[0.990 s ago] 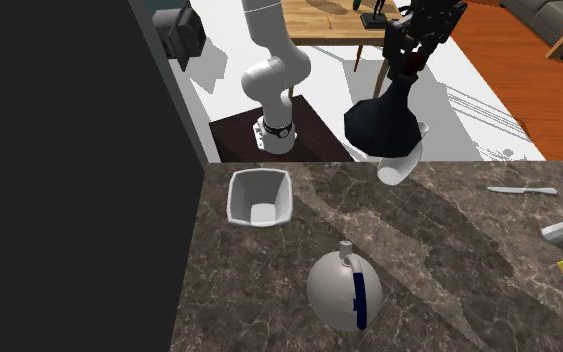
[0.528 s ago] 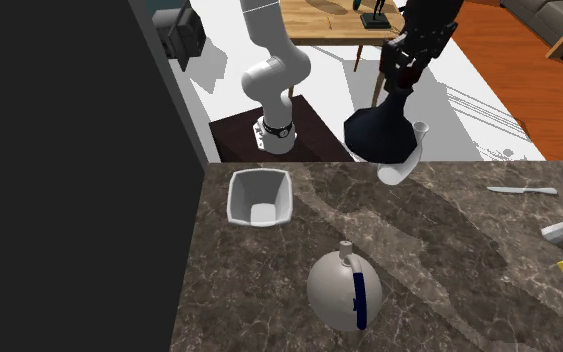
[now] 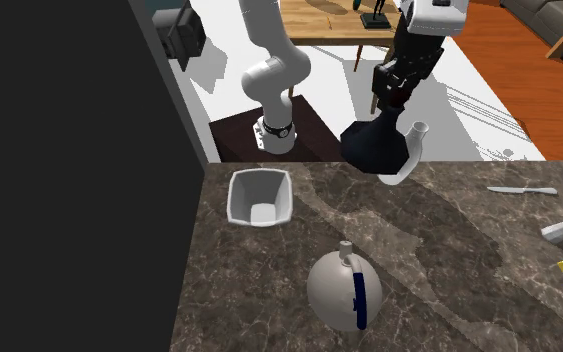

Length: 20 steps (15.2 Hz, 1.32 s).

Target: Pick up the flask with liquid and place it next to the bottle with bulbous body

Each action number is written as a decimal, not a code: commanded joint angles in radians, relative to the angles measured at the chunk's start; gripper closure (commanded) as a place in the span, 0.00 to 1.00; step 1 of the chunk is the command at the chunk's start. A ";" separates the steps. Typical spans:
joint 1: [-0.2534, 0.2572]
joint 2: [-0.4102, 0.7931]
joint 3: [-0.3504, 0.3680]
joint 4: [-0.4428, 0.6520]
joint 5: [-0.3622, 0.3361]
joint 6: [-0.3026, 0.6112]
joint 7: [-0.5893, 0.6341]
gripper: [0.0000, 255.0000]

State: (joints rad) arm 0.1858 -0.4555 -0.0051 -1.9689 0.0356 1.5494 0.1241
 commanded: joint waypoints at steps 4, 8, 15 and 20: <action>0.000 -0.021 0.002 -0.085 0.001 0.066 -0.001 1.00; 0.000 -0.033 0.002 -0.149 0.001 0.119 -0.002 1.00; 0.000 -0.045 0.002 -0.253 0.002 0.211 -0.005 1.00; 0.000 -0.047 0.003 -0.322 0.002 0.278 -0.008 1.00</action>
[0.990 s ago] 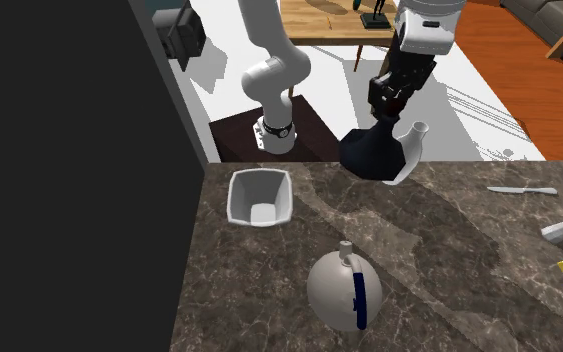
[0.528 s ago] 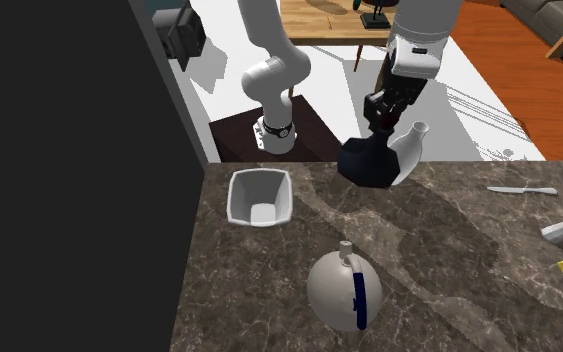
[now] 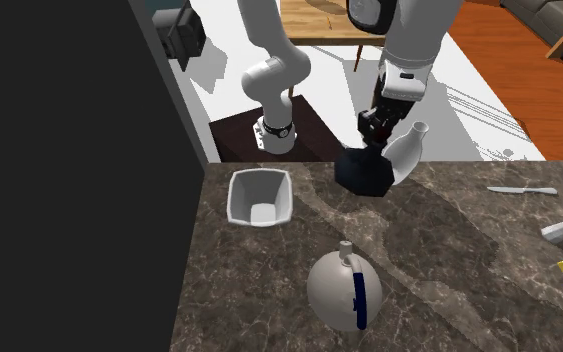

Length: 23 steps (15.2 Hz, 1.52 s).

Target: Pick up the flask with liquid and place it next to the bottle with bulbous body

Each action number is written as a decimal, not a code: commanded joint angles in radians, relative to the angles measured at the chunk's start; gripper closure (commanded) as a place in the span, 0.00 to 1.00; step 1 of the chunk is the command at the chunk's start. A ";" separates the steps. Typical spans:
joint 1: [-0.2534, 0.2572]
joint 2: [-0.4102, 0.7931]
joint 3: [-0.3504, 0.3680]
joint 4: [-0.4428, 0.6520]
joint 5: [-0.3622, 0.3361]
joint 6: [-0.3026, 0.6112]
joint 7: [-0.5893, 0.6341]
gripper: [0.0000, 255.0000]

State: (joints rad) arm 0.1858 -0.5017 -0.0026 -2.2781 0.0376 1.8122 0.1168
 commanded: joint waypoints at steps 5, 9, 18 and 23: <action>0.000 0.002 0.001 -0.078 0.001 0.083 -0.003 1.00; 0.001 0.009 0.001 -0.126 0.002 0.138 -0.005 1.00; 0.001 0.040 0.001 -0.225 0.005 0.267 -0.009 1.00; 0.002 0.067 0.001 -0.273 0.007 0.342 -0.012 1.00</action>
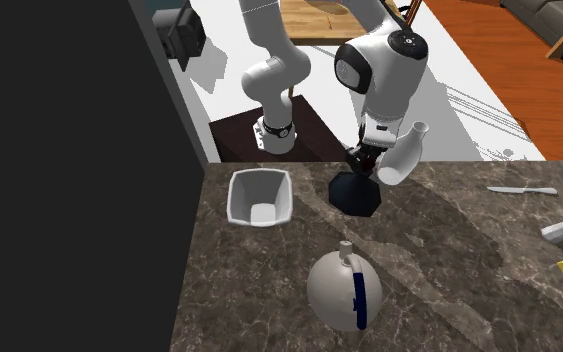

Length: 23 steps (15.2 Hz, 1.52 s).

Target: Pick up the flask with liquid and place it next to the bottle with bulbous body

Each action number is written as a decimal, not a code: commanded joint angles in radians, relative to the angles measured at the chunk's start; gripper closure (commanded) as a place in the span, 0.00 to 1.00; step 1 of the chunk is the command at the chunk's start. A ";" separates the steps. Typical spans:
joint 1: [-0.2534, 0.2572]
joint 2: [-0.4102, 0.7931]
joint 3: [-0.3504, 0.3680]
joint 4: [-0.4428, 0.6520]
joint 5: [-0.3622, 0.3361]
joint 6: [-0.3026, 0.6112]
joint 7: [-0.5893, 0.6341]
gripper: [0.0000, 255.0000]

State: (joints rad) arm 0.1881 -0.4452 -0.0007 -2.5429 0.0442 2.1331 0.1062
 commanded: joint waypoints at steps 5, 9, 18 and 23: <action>0.000 0.019 -0.001 -0.020 0.001 0.042 -0.003 1.00; 0.000 0.019 -0.001 -0.020 0.001 0.042 -0.003 1.00; -0.003 -0.026 -0.003 0.047 -0.003 -0.071 -0.001 0.00; -0.003 -0.036 -0.003 0.067 -0.004 -0.100 -0.001 0.00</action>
State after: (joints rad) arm 0.1850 -0.4806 -0.0042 -2.4779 0.0402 2.0359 0.1053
